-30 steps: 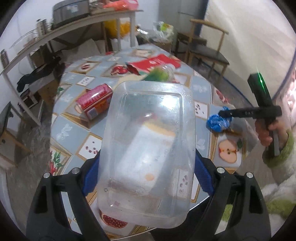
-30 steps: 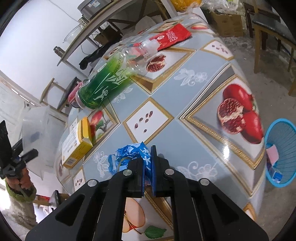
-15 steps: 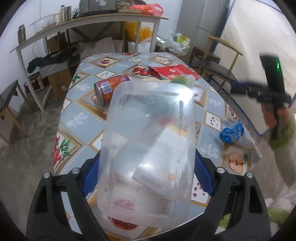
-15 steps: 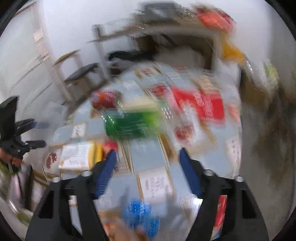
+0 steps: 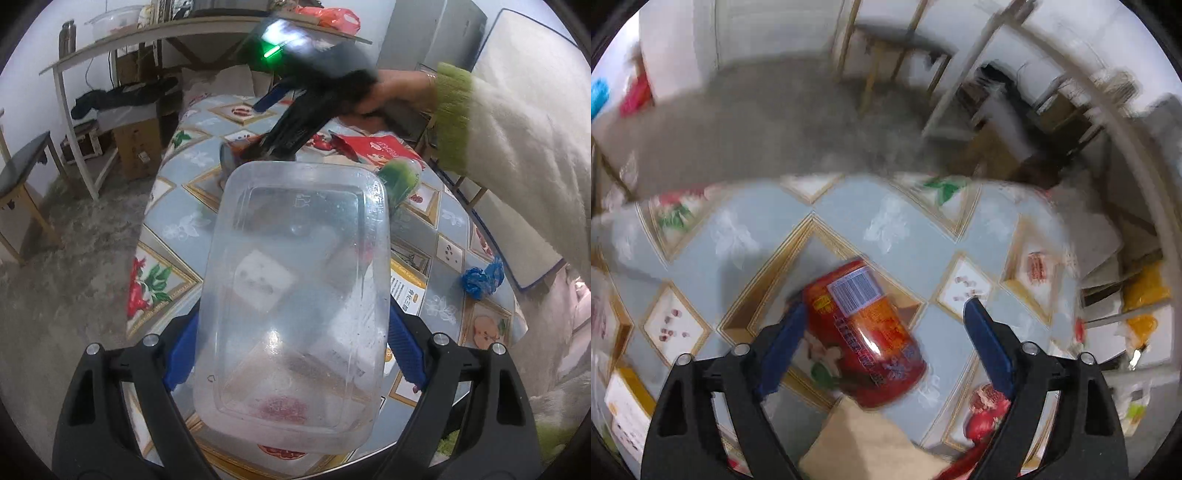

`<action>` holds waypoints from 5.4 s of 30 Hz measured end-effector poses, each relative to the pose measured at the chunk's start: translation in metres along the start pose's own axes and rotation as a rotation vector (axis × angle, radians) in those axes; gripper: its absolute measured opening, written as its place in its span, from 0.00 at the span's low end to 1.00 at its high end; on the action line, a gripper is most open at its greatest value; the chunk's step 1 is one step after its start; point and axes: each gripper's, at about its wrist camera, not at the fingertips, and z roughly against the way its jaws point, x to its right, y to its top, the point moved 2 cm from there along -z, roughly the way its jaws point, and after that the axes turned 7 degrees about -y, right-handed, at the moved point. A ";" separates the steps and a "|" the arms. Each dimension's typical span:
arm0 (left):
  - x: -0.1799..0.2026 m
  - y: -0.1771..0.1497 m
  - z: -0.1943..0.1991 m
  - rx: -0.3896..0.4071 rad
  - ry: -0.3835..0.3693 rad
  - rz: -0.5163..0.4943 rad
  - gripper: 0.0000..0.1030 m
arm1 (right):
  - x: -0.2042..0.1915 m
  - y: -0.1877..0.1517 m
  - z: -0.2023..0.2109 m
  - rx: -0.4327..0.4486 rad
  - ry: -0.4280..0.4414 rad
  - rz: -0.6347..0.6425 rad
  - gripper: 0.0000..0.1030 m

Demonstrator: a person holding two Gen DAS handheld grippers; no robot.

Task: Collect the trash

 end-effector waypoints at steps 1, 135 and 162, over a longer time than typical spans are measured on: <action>0.000 -0.001 -0.001 -0.004 -0.001 0.002 0.81 | -0.007 0.001 -0.015 -0.047 -0.017 0.047 0.83; 0.092 -0.040 -0.022 0.075 -0.017 0.027 0.90 | -0.129 -0.407 0.201 0.173 -0.135 -1.379 0.94; 0.069 -0.072 -0.064 -0.127 -0.268 0.294 0.75 | -0.139 -0.396 0.147 0.143 0.230 -1.547 0.42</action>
